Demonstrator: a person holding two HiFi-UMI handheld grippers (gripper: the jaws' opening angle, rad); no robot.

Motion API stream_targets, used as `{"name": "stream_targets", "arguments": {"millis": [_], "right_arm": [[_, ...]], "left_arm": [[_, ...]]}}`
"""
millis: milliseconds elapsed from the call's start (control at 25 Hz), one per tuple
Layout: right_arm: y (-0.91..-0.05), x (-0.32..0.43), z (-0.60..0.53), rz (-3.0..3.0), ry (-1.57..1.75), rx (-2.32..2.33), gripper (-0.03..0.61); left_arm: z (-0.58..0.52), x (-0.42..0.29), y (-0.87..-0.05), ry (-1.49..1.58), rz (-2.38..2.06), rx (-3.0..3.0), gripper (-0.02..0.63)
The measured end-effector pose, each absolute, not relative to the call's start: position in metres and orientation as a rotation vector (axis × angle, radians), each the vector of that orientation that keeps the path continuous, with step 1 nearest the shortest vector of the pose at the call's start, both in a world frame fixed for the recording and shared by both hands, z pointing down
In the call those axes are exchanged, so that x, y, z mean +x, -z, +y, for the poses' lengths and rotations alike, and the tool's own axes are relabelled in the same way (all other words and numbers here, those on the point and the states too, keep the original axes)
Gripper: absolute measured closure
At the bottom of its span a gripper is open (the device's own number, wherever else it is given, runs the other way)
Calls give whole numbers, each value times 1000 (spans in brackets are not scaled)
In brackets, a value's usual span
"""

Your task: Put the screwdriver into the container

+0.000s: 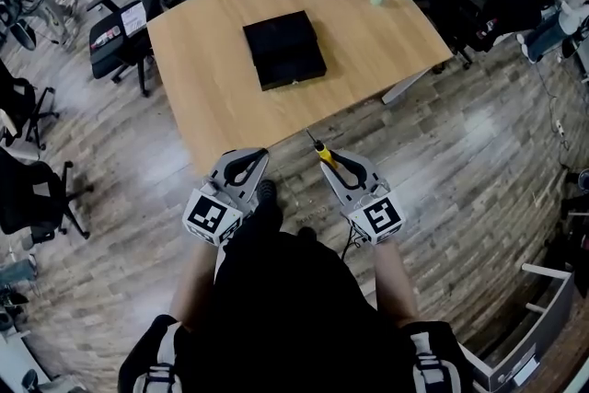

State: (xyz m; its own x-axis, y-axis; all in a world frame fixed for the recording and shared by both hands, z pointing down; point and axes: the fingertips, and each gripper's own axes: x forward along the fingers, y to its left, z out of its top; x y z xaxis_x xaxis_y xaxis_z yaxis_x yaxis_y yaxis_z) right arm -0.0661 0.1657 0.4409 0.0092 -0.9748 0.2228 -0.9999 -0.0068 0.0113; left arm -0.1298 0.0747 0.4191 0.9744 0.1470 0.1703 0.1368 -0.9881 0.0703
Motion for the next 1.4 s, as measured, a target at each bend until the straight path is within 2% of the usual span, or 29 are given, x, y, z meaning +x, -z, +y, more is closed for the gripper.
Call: {"name": "stream_targets", "arguments": {"millis": [720, 1400], "right_arm": [[-452, -17, 77, -1978, -271, 2136, 494], [-464, -23, 13, -1973, -275, 2119, 494]], "left_arm": [[-20, -71, -419, -255, 348, 3051, 592], [-84, -75, -421, -223, 337, 3041, 591]]}}
